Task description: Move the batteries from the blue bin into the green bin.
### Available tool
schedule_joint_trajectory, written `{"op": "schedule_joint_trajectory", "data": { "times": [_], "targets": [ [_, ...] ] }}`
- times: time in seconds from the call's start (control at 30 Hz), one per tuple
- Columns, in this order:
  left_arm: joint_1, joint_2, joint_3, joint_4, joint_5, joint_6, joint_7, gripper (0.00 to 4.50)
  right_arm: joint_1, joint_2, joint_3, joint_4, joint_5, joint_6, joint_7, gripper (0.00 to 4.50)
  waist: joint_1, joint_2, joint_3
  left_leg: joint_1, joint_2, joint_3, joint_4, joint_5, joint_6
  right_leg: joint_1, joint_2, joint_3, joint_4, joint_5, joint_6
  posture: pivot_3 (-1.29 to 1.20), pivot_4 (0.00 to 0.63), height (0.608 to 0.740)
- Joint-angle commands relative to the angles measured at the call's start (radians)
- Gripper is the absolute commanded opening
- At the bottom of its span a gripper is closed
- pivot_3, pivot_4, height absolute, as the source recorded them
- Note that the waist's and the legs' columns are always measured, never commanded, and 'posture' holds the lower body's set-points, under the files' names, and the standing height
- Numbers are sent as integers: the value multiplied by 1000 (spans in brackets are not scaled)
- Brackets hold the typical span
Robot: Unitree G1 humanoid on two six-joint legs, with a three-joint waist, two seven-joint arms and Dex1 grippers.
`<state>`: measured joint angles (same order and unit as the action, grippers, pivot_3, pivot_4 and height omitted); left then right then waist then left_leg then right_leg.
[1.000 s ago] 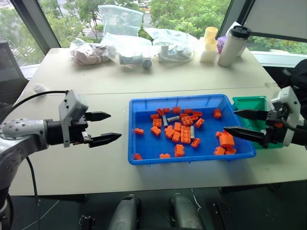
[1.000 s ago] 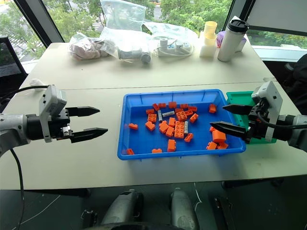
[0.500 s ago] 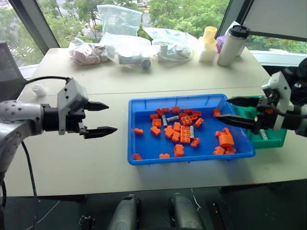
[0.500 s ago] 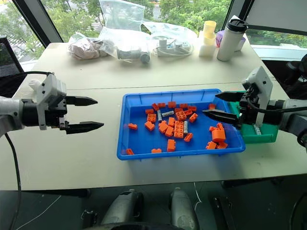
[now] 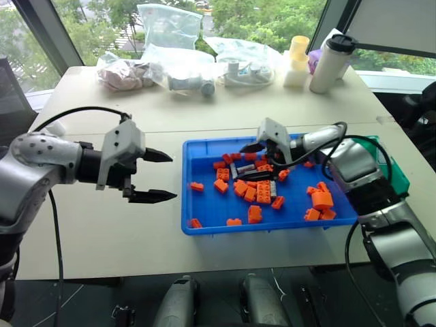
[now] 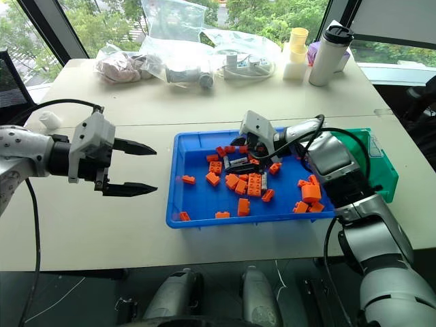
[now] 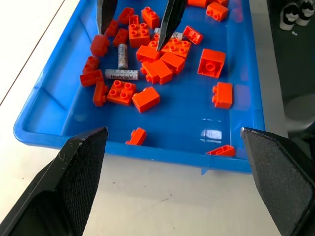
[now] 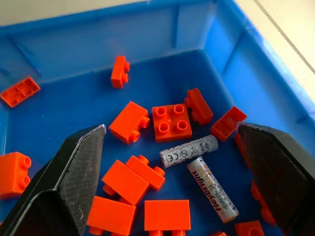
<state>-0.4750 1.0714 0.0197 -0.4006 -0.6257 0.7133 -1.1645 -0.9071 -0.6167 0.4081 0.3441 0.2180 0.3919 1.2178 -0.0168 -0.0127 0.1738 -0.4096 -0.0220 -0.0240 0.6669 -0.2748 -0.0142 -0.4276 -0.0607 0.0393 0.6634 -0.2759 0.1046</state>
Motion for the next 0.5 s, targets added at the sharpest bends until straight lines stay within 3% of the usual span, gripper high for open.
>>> {"op": "schedule_joint_trajectory", "data": {
  "times": [0.03,0.5],
  "targets": [
    [34,-7,54,-57,-20,21,46,4500,-67,61,21,109,-80,-85,16,4407,-3,0,0,0,0,0,0,0,0,0,0,0,0,0,0,0,150,740],
    [75,-27,79,-90,-39,46,114,4500,-158,189,20,408,-224,-229,91,4407,-6,0,0,1,0,0,-1,0,-1,0,0,0,1,0,0,0,150,740]
  ]
}}
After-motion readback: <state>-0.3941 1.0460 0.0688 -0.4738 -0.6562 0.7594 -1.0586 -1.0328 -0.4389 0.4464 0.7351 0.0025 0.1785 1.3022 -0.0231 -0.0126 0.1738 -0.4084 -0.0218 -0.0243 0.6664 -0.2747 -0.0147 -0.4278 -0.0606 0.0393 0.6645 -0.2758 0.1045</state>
